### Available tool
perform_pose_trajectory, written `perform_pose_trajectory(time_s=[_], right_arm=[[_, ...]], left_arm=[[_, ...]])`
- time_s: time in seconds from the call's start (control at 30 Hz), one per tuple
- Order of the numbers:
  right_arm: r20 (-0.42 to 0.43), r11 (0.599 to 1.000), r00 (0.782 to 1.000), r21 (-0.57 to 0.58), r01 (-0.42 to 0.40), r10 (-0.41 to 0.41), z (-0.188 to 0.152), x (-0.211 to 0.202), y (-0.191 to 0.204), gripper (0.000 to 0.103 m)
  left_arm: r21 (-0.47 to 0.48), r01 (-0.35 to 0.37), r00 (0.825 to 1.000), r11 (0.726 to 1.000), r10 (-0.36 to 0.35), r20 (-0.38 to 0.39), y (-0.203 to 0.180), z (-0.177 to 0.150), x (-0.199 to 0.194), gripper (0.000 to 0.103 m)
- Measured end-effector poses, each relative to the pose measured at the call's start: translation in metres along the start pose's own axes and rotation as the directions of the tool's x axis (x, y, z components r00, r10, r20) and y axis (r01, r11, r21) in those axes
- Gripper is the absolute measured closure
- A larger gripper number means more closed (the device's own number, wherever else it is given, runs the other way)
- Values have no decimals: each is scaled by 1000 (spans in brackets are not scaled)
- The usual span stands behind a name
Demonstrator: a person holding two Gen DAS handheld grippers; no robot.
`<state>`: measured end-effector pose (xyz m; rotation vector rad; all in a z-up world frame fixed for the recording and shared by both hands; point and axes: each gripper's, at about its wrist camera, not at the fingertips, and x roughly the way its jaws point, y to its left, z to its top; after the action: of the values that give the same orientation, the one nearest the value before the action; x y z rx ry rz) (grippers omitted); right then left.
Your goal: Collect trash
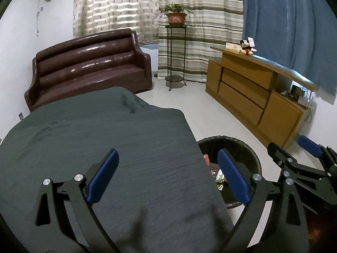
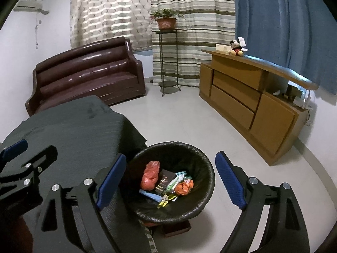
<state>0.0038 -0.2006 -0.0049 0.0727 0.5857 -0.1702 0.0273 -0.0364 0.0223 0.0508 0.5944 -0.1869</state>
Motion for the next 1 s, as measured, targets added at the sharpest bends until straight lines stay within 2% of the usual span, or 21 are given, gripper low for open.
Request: perform_pose_trajectory(time_s=[0.37,1.0], right_arm=[[18,1000,1000,12,-23,23,3,-16,0,19],[25,1000,999,11,-26,25,2,-18,5,19]], left_arm=[[-17,-4,999,1000,4,36,8,0,-21,10],[-20,-4,999,1000,4,38,9,-2,-23,10]])
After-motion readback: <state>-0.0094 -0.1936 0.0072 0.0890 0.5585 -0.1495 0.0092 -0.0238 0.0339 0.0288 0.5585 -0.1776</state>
